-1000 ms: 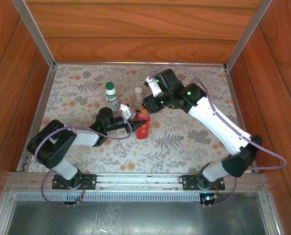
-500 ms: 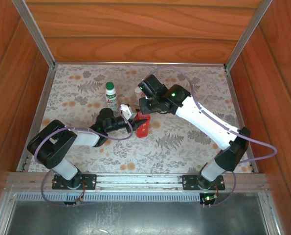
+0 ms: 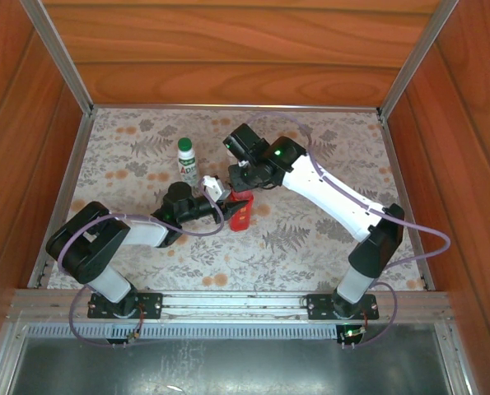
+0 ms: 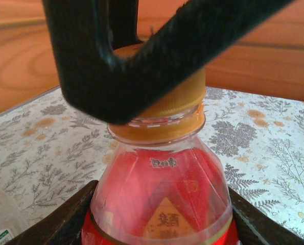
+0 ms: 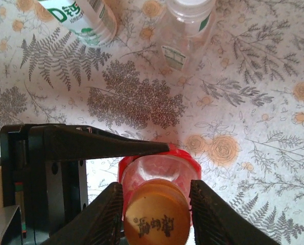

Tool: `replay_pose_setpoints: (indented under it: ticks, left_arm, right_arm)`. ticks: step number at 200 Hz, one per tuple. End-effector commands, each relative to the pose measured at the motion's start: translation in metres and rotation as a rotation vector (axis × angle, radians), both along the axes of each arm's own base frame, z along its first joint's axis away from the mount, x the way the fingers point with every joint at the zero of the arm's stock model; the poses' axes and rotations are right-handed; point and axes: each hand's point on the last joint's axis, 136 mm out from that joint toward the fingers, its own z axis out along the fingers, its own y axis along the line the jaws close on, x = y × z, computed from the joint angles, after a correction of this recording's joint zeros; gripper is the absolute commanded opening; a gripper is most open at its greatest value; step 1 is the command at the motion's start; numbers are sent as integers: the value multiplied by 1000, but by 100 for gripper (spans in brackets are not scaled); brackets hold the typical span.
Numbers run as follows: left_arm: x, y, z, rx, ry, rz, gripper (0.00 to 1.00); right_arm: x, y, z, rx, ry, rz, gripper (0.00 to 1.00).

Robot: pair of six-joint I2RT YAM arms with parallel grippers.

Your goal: Screw on the bottle caps

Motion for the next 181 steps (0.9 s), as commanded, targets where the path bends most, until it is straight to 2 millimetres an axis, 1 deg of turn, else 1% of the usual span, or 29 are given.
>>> replay_pose_setpoints:
  ticks: [1,26,51,76,95,101,103,108,141,159,181]
  left_arm:
    - [-3,6,-30,82,54,19,55]
    - [-2,6,-30,84,54,21,55]
    - [-2,5,-30,84,57,18,55]
    - [-3,5,-30,83,61,15,55]
    - [-7,6,-31,82,65,1,55]
    - [-8,6,-31,82,67,-6,55]
    - [-10,6,-31,82,69,-10,55]
    - [-12,5,-31,79,70,-22,55]
    - [-30,1,-28,64,87,-125,55]
    - [-41,-2,-26,52,99,-189,55]
    - [-46,-3,-25,46,112,-222,55]
  right_arm:
    - [-7,3,1,-5,31,20,36]
    - [-8,0,4,-10,29,22,31]
    - [-12,-1,6,-6,26,49,31]
    - [-15,2,6,-11,14,136,30]
    - [-17,4,8,-17,-27,254,22]
    - [-17,6,5,-22,-31,292,19]
    - [-19,4,14,-5,-51,305,18]
    - [-20,3,17,4,-64,335,18]
    - [-29,2,26,85,-48,508,17]
    - [-38,0,27,111,-17,615,17]
    - [-51,-2,25,108,-5,769,17]
